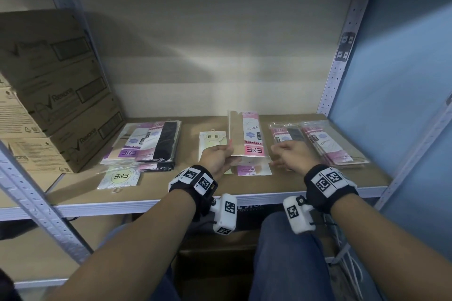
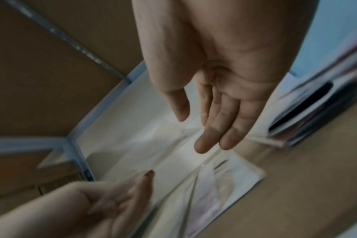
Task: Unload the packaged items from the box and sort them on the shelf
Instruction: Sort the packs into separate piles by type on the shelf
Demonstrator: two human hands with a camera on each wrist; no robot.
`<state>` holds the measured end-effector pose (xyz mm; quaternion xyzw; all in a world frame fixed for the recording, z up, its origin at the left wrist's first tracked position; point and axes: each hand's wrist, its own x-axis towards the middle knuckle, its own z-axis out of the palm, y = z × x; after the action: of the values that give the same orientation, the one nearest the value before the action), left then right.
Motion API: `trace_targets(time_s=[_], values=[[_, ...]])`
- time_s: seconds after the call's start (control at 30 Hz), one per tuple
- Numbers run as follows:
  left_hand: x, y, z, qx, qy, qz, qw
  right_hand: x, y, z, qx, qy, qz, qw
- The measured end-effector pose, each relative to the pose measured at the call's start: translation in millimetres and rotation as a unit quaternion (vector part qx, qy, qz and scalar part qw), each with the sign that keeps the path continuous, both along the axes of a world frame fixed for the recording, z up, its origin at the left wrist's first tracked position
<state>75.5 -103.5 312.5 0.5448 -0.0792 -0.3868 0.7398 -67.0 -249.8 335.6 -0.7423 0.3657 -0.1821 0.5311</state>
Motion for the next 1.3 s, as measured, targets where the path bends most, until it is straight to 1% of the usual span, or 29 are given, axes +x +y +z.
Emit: trace_targets(time_s=[0.07,0.13,0.23,0.3,0.37,0.43,0.5,0.57,0.63,0.7,0.77,0.83,0.93,1.03,1.1,1.2,1.3], values=[[-3.5,-0.5,1.4,-0.004,0.003,0.0,1.0,4.7,10.5,0.5,0.074,-0.028,0.021,0.997],[-5.5,0.0,2.1,-0.004,-0.005,-0.008,1.0,8.9,16.9,-0.5,0.126,-0.059,0.024,0.99],[0.3,4.6,2.9,0.037,-0.067,-0.037,0.996,10.9,17.7,-1.2,0.166,-0.095,0.012,0.982],[10.3,10.0,3.1,0.072,-0.124,-0.04,0.989,9.3,13.5,-0.5,0.167,-0.098,0.0,0.981],[23.9,16.2,2.8,0.117,-0.209,0.001,0.971,6.5,7.2,-0.5,0.157,-0.088,-0.01,0.984],[37.2,24.8,5.6,0.154,-0.284,0.062,0.944,1.4,1.0,0.3,0.152,-0.076,0.002,0.985],[50.7,33.9,9.0,0.172,-0.305,0.11,0.93,-5.1,-3.6,2.5,0.146,-0.06,0.029,0.987],[60.1,42.3,11.6,0.176,-0.299,0.12,0.93,-10.3,-7.3,5.8,0.13,-0.039,0.053,0.989],[64.6,47.5,13.1,0.176,-0.287,0.104,0.936,-12.7,-9.9,8.9,0.111,-0.016,0.065,0.992],[64.1,50.4,14.3,0.159,-0.25,0.063,0.953,-12.9,-11.2,10.9,0.092,0.003,0.071,0.993],[58.1,52.4,16.8,0.135,-0.206,0.004,0.969,-12.9,-10.2,11.9,0.076,0.02,0.085,0.993],[52.5,53.6,17.7,0.131,-0.187,-0.047,0.972,-12.0,-8.9,12.6,0.051,0.03,0.096,0.994],[47.1,54.6,15.9,0.133,-0.186,-0.076,0.971,-13.1,-8.1,12.1,0.023,0.037,0.096,0.994],[47.9,55.6,14.3,0.123,-0.175,-0.073,0.974,-14.7,-6.5,11.9,0.014,0.034,0.091,0.995],[49.4,56.6,15.9,0.114,-0.168,-0.062,0.977,-13.5,-8.5,10.6,0.018,0.025,0.073,0.997],[52.7,57.7,18.2,0.1,-0.156,-0.021,0.982,-10.7,-12.6,7.8,0.025,0.003,0.03,0.999],[57.1,58.2,16.3,0.055,-0.116,0.031,0.991,-6.1,-16.1,4.0,0.031,-0.03,-0.04,0.998]])
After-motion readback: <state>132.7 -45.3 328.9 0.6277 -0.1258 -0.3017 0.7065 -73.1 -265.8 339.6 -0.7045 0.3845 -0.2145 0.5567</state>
